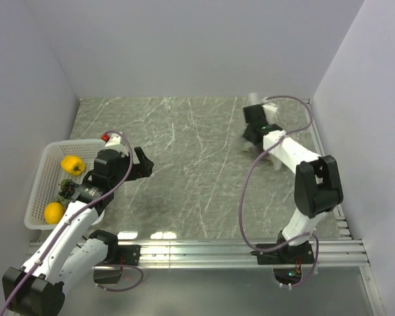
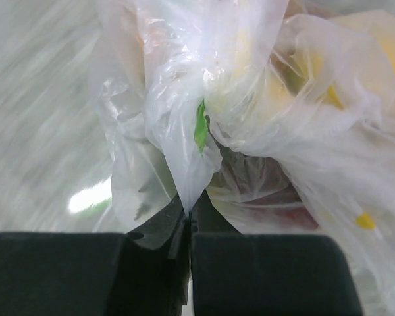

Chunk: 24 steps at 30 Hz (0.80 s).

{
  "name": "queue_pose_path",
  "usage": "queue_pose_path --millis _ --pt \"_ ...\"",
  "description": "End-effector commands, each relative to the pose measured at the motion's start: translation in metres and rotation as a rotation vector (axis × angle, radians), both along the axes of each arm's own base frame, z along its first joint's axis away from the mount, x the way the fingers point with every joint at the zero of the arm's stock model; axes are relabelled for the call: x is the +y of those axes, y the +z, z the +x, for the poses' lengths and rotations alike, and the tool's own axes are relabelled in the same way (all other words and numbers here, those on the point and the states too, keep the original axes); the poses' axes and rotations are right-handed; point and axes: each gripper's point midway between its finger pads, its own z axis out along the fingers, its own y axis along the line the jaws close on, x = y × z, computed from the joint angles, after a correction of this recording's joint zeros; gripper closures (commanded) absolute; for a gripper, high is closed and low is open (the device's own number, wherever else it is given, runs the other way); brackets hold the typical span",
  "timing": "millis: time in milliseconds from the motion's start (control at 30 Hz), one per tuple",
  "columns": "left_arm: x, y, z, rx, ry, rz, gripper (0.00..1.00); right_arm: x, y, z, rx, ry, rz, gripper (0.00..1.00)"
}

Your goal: Untie the knot of the plastic bag and take out the fruit

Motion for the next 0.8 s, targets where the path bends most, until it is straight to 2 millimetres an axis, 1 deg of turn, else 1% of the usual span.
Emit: queue_pose_path --millis 0,33,67,100,133,200,233,300,333,367,400,433,467,500,533,567,600,633,667,700,733,767 --pt "-0.009 0.015 0.004 -0.021 -0.042 -0.022 0.01 0.097 0.032 -0.019 -0.097 0.390 0.063 1.00" --pt "-0.011 0.015 0.005 -0.018 -0.047 -0.030 0.01 0.119 0.035 -0.027 -0.110 0.480 0.054 1.00" --pt "-0.013 0.014 0.006 -0.012 -0.052 -0.039 0.01 0.140 0.035 -0.040 -0.107 0.565 0.074 1.00" --pt "-0.015 0.017 0.006 -0.012 -0.055 -0.058 0.01 0.155 0.034 -0.050 -0.104 0.612 0.074 1.00" --pt "-0.020 0.019 0.005 -0.007 -0.071 -0.076 0.01 0.187 0.035 -0.071 -0.106 0.735 0.063 1.00" --pt "-0.023 0.024 0.007 -0.002 -0.067 -0.108 0.01 0.213 0.033 -0.096 -0.096 0.835 0.071 1.00" --pt "-0.026 0.023 0.007 0.007 -0.073 -0.118 0.01 0.232 0.029 -0.115 -0.090 0.907 0.085 1.00" --pt "-0.029 0.028 0.007 0.010 -0.071 -0.134 0.01 0.251 0.027 -0.137 -0.084 0.987 0.131 1.00" --pt "-0.030 0.026 0.008 0.023 -0.074 -0.133 0.01 0.259 0.019 -0.151 -0.072 1.033 0.140 1.00" --pt "-0.031 0.031 0.008 0.023 -0.079 -0.133 0.01 0.261 0.016 -0.157 -0.064 1.053 0.146 1.00" --pt "-0.032 0.031 0.008 0.027 -0.085 -0.127 0.01 0.262 0.013 -0.162 -0.055 1.064 0.145 1.00" --pt "-0.034 0.030 0.008 0.036 -0.093 -0.120 0.01 0.258 0.004 -0.169 -0.031 1.087 0.137 0.99" --pt "-0.035 0.039 0.010 0.024 -0.099 -0.117 0.01 0.254 0.003 -0.172 -0.030 1.092 0.130 0.98" --pt "-0.034 0.039 0.010 0.028 -0.105 -0.098 0.01 0.250 0.001 -0.176 -0.025 1.094 0.120 0.97" --pt "-0.034 0.041 0.011 0.030 -0.111 -0.089 0.01 0.238 -0.011 -0.182 0.004 1.091 0.097 0.93" --pt "-0.034 0.052 0.014 0.010 -0.115 -0.084 0.01 0.232 -0.004 -0.184 -0.019 1.082 0.089 0.90" --pt "-0.035 0.054 0.014 0.007 -0.134 -0.068 0.01 0.225 -0.004 -0.186 -0.019 1.069 0.078 0.85" --pt "-0.037 0.054 0.017 0.012 -0.145 -0.061 0.01 0.212 -0.011 -0.188 -0.006 1.037 0.045 0.71" --pt "-0.040 0.064 0.021 -0.007 -0.156 -0.062 0.01 0.206 -0.004 -0.188 -0.029 1.026 0.034 0.62" --pt "-0.045 0.065 0.021 -0.001 -0.185 -0.064 0.01 0.202 0.000 -0.189 -0.039 1.026 0.024 0.54" --pt "-0.050 0.060 0.025 0.021 -0.202 -0.064 0.01 0.197 0.003 -0.189 -0.046 1.028 0.003 0.44" --pt "-0.056 0.063 0.027 0.021 -0.223 -0.072 0.01 0.197 0.016 -0.191 -0.080 1.038 0.013 0.41"
